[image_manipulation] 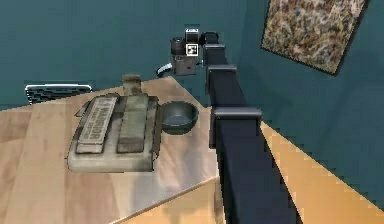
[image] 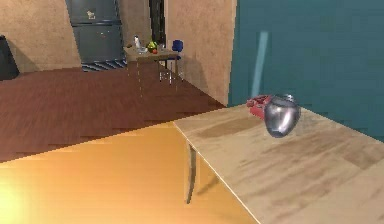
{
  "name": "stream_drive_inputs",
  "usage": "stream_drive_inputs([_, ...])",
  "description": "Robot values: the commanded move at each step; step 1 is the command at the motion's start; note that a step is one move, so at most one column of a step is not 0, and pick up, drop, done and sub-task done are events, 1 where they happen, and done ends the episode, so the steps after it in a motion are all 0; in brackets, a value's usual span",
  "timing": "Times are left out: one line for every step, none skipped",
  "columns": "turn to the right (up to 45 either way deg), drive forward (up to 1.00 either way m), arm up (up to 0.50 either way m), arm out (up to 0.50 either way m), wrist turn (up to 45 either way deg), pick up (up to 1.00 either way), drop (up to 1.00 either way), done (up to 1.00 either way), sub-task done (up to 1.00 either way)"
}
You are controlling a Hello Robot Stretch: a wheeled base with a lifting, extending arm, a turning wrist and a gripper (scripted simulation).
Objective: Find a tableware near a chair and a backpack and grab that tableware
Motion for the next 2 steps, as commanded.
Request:
stream_drive_inputs([0.0, 0.0, -0.24, 0.0, 0.0, 0.0, 0.0, 0.0, 0.0])
stream_drive_inputs([0.0, 0.0, 0.0, 0.0, 0.0, 1.0, 0.0, 0.0, 0.0])
